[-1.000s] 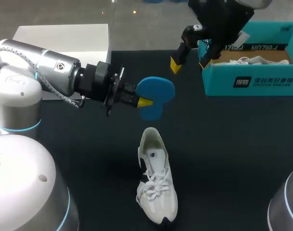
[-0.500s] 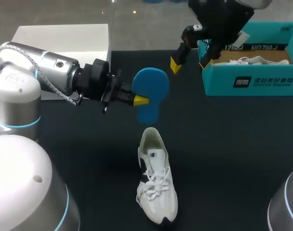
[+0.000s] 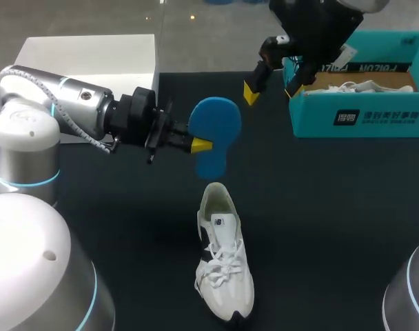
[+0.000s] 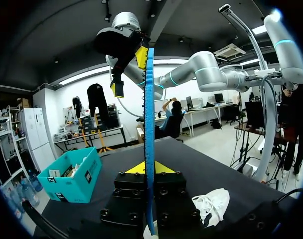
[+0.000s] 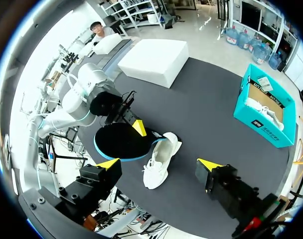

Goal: Take the shoe out of the shoebox, open the shoe tongue, remove and reinsert the insole, then place the shoe into the shoebox

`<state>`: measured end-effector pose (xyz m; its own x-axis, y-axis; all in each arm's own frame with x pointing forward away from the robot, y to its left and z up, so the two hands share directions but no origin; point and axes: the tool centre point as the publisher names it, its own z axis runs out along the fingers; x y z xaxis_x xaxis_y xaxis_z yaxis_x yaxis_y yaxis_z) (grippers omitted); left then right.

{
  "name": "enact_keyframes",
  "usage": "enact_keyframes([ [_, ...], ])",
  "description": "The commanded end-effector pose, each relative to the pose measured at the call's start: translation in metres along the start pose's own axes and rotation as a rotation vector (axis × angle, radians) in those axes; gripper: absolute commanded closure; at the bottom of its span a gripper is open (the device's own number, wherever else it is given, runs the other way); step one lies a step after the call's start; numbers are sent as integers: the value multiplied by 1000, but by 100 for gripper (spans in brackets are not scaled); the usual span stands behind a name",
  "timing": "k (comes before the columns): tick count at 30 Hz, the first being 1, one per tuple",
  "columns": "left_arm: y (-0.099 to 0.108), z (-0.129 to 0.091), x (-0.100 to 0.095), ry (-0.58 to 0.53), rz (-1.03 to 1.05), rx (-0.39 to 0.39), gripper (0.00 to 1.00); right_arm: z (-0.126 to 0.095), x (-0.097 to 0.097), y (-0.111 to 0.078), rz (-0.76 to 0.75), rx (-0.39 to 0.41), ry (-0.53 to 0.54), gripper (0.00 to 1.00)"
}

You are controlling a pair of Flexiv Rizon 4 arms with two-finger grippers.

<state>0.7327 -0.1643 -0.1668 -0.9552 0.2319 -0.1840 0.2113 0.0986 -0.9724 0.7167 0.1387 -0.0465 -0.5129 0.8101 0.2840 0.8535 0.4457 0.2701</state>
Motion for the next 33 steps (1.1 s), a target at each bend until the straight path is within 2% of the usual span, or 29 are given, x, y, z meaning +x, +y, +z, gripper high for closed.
enact_keyframes([
  [1, 0, 1, 0, -1, 0, -2, 100, 1, 0, 1, 2, 2, -2, 0],
  [9, 0, 1, 0, -1, 0, -2, 100, 1, 0, 1, 2, 2, -2, 0],
  [21, 2, -6, -21, 45, -271, 59, 100, 1, 0, 1, 2, 2, -2, 0],
  [27, 3, -3, -30, 94, -451, 41, 100, 1, 0, 1, 2, 2, -2, 0],
  [28, 3, -2, -31, 87, -484, 11, 100, 1, 0, 1, 2, 2, -2, 0],
  [31, 5, -1, -34, 85, -563, 5, 100, 1, 0, 1, 2, 2, -2, 0],
  [33, 5, -3, -35, 75, -578, 30, 100, 1, 0, 1, 2, 2, -2, 0],
])
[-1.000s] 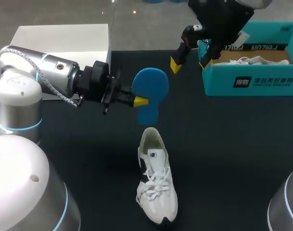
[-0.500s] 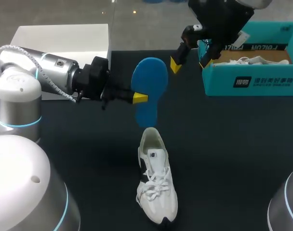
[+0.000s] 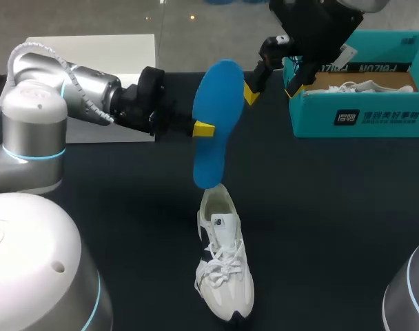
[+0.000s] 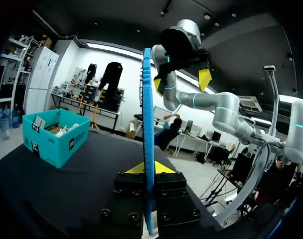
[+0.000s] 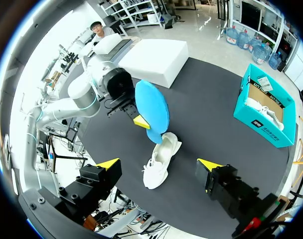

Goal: Take the shoe out of the shoebox, open the shoe tongue, remove and reinsert the insole, then place the shoe into the shoebox

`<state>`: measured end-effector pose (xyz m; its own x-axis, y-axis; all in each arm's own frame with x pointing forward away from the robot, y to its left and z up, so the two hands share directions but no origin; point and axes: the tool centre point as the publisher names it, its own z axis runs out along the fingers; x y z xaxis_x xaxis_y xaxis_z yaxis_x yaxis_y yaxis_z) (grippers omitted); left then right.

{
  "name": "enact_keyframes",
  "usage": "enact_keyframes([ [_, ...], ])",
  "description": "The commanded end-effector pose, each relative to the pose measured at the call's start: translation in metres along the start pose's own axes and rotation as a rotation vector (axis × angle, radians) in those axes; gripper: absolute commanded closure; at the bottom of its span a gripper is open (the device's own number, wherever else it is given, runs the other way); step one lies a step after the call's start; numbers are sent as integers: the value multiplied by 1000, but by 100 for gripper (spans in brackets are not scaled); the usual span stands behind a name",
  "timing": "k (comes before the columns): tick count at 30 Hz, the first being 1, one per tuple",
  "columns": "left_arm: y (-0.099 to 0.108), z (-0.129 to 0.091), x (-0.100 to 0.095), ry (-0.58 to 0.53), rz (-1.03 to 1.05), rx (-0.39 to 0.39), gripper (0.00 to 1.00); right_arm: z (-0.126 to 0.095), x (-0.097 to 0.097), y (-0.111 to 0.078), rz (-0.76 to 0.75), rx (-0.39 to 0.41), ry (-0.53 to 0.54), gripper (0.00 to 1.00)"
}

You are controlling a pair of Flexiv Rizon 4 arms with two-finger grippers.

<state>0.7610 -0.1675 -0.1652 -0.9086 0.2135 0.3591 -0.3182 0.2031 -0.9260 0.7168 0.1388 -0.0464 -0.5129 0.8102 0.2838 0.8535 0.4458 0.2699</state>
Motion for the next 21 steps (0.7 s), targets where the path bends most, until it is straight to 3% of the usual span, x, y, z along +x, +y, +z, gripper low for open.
enact_keyframes([
  [1, -3, -1, -6, 4, -49, 8, 100, 1, 0, 1, 2, 2, -1, 0],
  [5, -6, -8, -6, 2, -105, 49, 100, 1, 0, 1, 2, 2, -1, 0],
  [11, -5, -8, -7, 5, -202, 45, 100, 1, 0, 1, 2, 2, -1, 0],
  [17, -11, -7, -6, -79, -251, 18, 100, 1, 0, 1, 2, 2, -1, 0],
  [21, -14, -13, -7, -77, -281, 57, 100, 1, 0, 1, 2, 2, -1, 0],
])
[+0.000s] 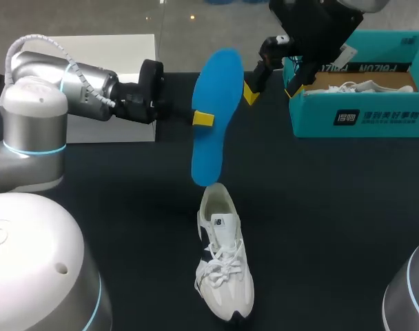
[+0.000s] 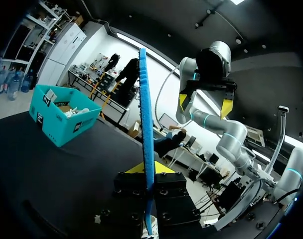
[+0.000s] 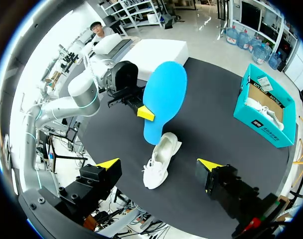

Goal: Take the shoe out of the shoebox, open the shoe tongue, remove and reinsert the insole, then place the shoe into the shoebox

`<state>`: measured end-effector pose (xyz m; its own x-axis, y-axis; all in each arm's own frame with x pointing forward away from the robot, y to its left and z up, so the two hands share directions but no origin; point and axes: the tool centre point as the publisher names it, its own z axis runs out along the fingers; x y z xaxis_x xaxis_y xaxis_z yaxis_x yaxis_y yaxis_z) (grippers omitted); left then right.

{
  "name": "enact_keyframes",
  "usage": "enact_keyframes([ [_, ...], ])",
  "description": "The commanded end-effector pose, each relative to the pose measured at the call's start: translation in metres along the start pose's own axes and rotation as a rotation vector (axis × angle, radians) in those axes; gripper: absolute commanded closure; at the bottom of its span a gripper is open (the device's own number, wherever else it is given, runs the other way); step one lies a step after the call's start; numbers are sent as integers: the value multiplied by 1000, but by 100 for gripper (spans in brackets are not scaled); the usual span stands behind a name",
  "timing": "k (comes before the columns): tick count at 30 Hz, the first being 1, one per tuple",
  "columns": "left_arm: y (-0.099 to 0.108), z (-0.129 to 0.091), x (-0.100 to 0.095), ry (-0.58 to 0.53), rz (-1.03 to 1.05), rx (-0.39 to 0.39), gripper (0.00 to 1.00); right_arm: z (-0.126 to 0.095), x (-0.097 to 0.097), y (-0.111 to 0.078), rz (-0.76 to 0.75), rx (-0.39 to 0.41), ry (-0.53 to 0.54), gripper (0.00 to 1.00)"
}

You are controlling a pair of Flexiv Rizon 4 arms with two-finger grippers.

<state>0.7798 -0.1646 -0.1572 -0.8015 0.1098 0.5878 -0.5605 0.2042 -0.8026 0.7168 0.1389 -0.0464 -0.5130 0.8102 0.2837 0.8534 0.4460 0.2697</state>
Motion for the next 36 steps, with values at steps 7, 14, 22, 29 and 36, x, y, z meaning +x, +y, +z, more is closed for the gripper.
enact_keyframes([
  [7, 1, -2, 1, -55, -93, -29, 100, 1, 0, 1, 2, 2, -1, 0],
  [14, 3, -1, -8, 26, -185, -40, 100, 1, 0, 1, 2, 2, -1, 0],
  [22, 4, 2, -13, 118, -113, -33, 100, 1, 0, 1, 2, 2, -1, 0],
  [29, 4, 2, -13, 118, -113, -33, 100, 1, 0, 1, 2, 2, -1, 0],
  [36, 2, -4, -13, 77, -241, 52, 100, 1, 0, 1, 2, 2, -1, 0],
])
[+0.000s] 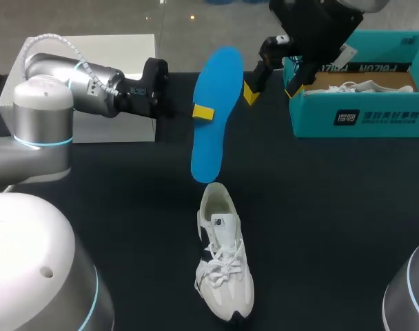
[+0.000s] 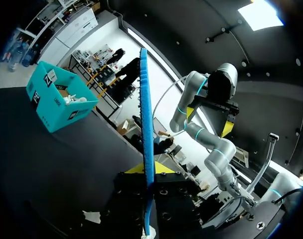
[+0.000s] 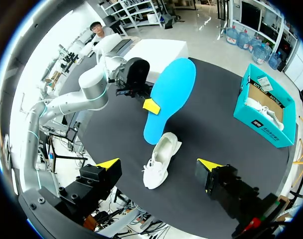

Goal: Take the shoe out of the shoebox, open the shoe tongue, remove and reinsert the insole, then place the shoe into the shoebox

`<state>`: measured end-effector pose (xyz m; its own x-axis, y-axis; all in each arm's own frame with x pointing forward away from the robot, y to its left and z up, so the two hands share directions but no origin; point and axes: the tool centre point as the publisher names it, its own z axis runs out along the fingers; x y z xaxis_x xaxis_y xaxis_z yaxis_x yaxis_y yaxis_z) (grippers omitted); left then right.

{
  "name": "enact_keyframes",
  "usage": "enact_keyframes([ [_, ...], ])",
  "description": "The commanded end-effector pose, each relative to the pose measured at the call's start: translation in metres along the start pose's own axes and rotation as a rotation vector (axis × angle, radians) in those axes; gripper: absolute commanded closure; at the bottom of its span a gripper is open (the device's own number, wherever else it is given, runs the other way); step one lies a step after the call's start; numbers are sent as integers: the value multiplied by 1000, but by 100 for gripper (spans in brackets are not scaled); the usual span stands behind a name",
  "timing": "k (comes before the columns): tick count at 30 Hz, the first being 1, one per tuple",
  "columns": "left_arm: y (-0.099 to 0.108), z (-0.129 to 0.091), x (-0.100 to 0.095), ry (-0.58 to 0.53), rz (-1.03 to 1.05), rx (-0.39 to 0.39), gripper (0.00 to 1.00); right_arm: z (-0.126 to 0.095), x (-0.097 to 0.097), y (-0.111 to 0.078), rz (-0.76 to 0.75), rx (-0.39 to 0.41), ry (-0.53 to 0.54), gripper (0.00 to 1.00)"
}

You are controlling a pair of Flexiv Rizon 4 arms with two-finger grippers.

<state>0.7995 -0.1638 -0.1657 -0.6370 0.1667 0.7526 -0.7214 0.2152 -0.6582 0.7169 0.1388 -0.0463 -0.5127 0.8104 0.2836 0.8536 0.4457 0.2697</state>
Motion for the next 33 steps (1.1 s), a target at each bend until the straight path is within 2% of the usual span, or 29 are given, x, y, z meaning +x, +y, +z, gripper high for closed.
enact_keyframes([
  [1, 8, 1, 6, -46, -36, 47, 100, 1, 0, 1, 1, 2, -1, 0],
  [12, 9, -5, 11, -105, -127, 134, 100, 1, 0, 1, 1, 2, -1, 0],
  [15, 2, -8, 5, -115, -167, 148, 100, 1, 0, 1, 1, 2, -1, 0],
  [21, -6, -7, -6, -137, -225, 154, 100, 1, 0, 1, 1, 2, -1, 0],
  [33, -7, -2, -14, -150, -285, 140, 100, 1, 0, 1, 1, 2, -1, 0],
])
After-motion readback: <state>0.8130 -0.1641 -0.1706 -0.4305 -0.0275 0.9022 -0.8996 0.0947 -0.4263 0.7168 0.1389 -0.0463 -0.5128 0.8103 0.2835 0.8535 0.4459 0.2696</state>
